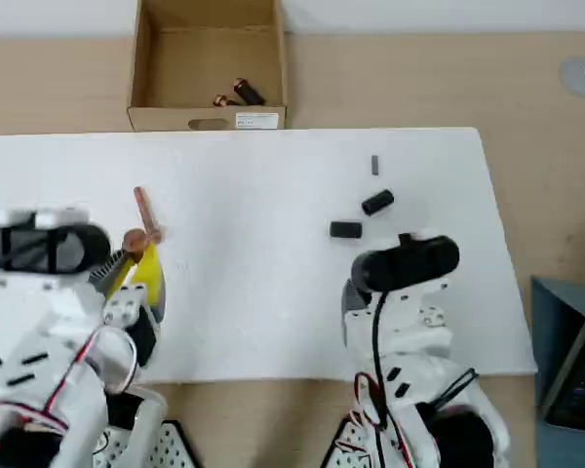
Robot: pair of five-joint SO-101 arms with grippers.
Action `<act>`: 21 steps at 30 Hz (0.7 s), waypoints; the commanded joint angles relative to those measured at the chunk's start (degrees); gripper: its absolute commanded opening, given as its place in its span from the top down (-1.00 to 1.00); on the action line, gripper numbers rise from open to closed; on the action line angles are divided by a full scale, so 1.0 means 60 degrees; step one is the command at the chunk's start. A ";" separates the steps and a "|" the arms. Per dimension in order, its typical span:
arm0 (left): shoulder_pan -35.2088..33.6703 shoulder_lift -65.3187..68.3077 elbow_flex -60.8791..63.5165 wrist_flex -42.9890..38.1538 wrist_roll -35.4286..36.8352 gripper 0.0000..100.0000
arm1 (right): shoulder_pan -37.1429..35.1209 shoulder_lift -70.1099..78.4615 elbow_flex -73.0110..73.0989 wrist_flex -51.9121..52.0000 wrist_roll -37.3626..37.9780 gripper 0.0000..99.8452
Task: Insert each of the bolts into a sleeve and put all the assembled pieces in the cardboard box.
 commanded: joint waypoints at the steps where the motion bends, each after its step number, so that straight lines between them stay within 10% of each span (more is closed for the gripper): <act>1: 0.0117 -0.1297 0.0835 -0.0850 0.0777 1.00 | -0.0813 -0.0813 0.0081 -0.0469 0.0293 0.98; 21: 0.2374 -0.1604 0.1524 -0.3883 0.3502 1.00 | -0.5297 -0.0813 0.0828 -0.2462 0.0835 0.98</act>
